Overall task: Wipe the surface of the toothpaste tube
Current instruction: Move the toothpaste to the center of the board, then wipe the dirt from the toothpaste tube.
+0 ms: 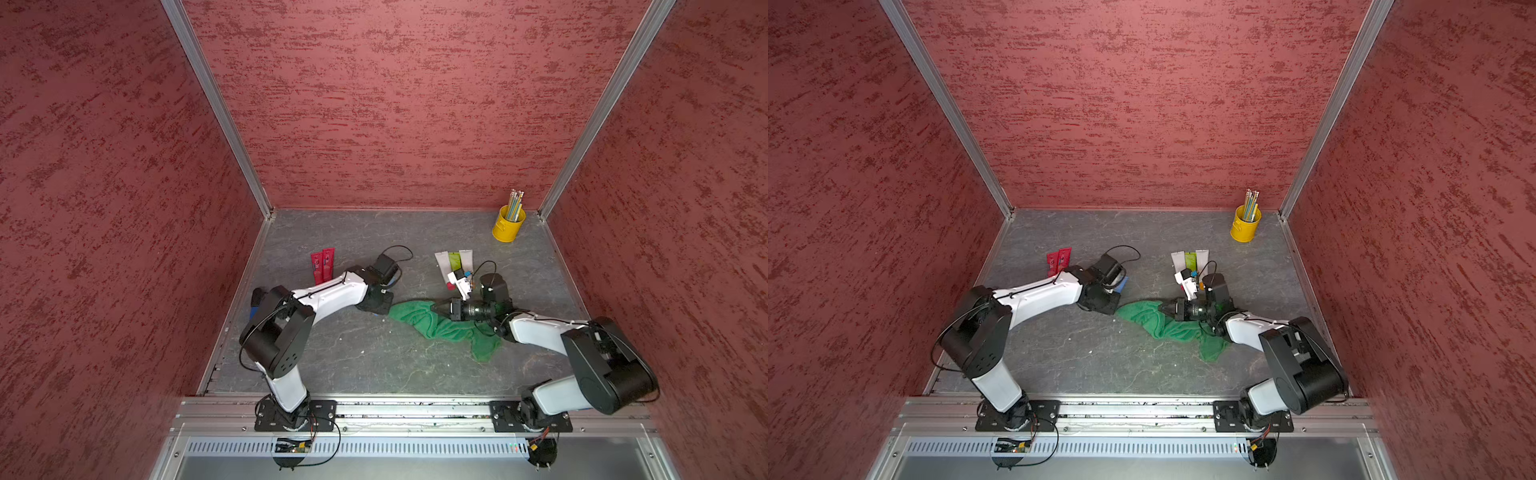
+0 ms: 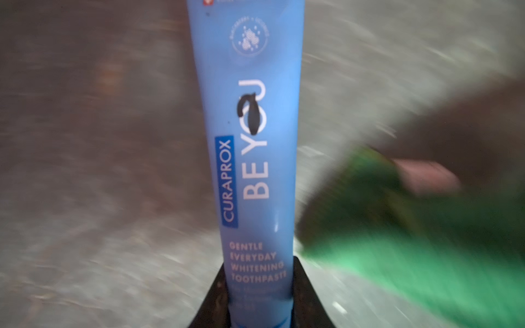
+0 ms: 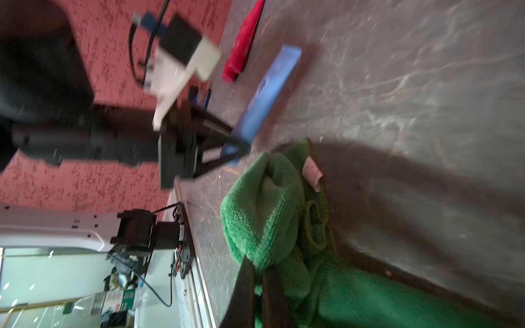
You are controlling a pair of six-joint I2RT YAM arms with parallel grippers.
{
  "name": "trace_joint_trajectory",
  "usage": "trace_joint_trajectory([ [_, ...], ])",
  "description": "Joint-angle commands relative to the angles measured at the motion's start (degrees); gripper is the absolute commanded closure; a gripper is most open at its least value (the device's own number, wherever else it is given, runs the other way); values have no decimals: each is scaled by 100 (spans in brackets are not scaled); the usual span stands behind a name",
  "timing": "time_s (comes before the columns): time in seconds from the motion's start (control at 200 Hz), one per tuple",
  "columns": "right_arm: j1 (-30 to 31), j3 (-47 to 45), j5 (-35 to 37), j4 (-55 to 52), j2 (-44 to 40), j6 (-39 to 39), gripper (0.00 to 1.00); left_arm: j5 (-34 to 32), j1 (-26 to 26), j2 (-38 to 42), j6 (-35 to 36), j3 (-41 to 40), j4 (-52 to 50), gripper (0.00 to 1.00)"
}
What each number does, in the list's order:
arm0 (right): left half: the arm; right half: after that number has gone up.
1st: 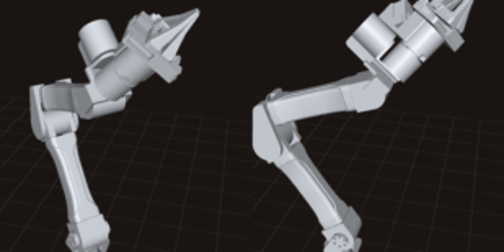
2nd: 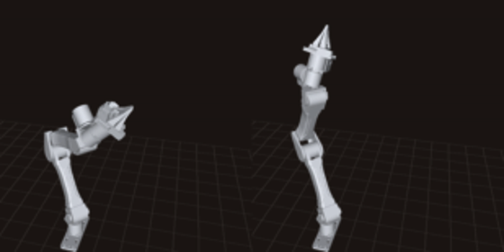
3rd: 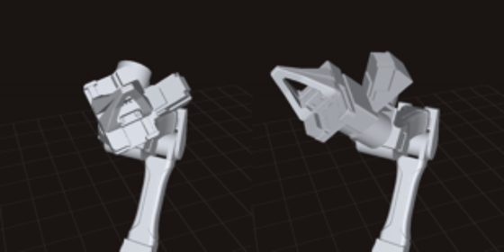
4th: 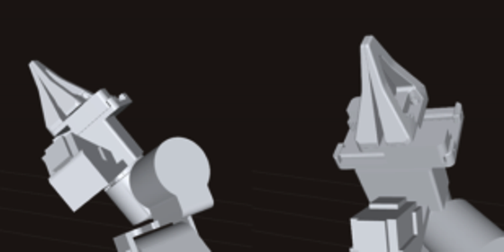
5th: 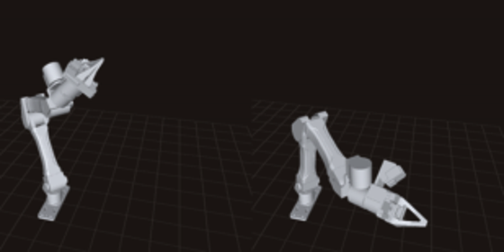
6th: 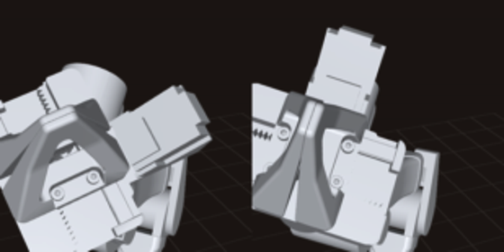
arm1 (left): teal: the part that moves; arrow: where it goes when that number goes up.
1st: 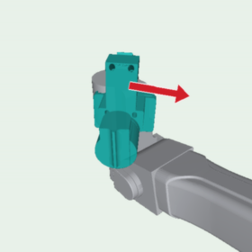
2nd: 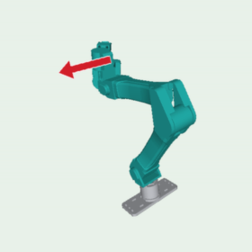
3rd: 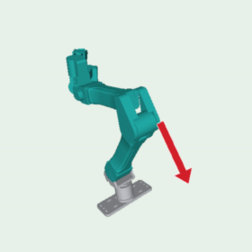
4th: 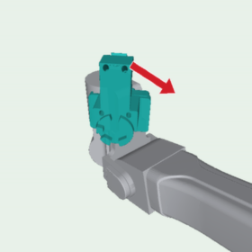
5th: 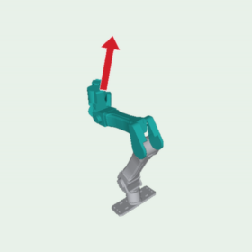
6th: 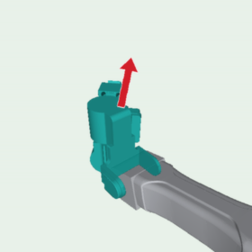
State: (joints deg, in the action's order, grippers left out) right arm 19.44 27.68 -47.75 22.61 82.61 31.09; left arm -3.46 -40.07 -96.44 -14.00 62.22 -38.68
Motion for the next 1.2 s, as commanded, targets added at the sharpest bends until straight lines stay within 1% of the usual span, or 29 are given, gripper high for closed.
trace_joint_trajectory([
  [0.0, -95, 71, 260, -30, -212, -10, 100, 95, -504, 514, -142, -341, 264, 81],
  [0.08, -97, 219, 301, -81, -373, 110, 100, 198, -861, 863, -138, -662, 470, 81],
  [0.145, -98, 371, 559, -276, -639, 146, 100, 197, -1044, 1067, -89, -930, 611, 81],
  [0.195, -91, 478, 811, -435, -905, 173, 100, 169, -1128, 1185, -36, -1115, 686, 81],
  [0.286, -98, 638, 1252, -607, -1394, 241, 100, 392, -1193, 1327, -2, -1420, 928, 81],
  [0.366, -88, 756, 1357, -619, -1596, 326, 100, 515, -1303, 1301, 0, -1565, 1093, 79],
  [0.496, -2, 852, 969, -541, -1074, 327, 100, 322, -1541, 1004, 24, -1617, 1218, 75],
  [0.636, 360, 634, 824, -152, -325, 417, 100, 174, -1653, 753, 51, -1474, 1163, 66],
  [0.741, 605, 441, 817, 260, 119, 606, 100, 64, -1717, 723, 55, -1453, 1109, 57],
  [0.832, 758, 346, 783, 575, 518, 767, 100, -41, -1797, 738, 26, -1522, 1045, 55],
  [0.932, 921, 332, 754, 692, 820, 798, 100, -53, -1866, 791, -88, -1731, 1113, 55],
  [0.987, 1018, 352, 750, 668, 965, 769, 100, -76, -1898, 847, -152, -1841, 1172, 57],
  [1.092, 1210, 417, 785, 521, 1224, 657, 100, -84, -1916, 983, -207, -1965, 1235, 66],
  [1.197, 1455, 499, 974, 206, 1424, 477, 100, -63, -1899, 994, -200, -1987, 1274, 75],
])
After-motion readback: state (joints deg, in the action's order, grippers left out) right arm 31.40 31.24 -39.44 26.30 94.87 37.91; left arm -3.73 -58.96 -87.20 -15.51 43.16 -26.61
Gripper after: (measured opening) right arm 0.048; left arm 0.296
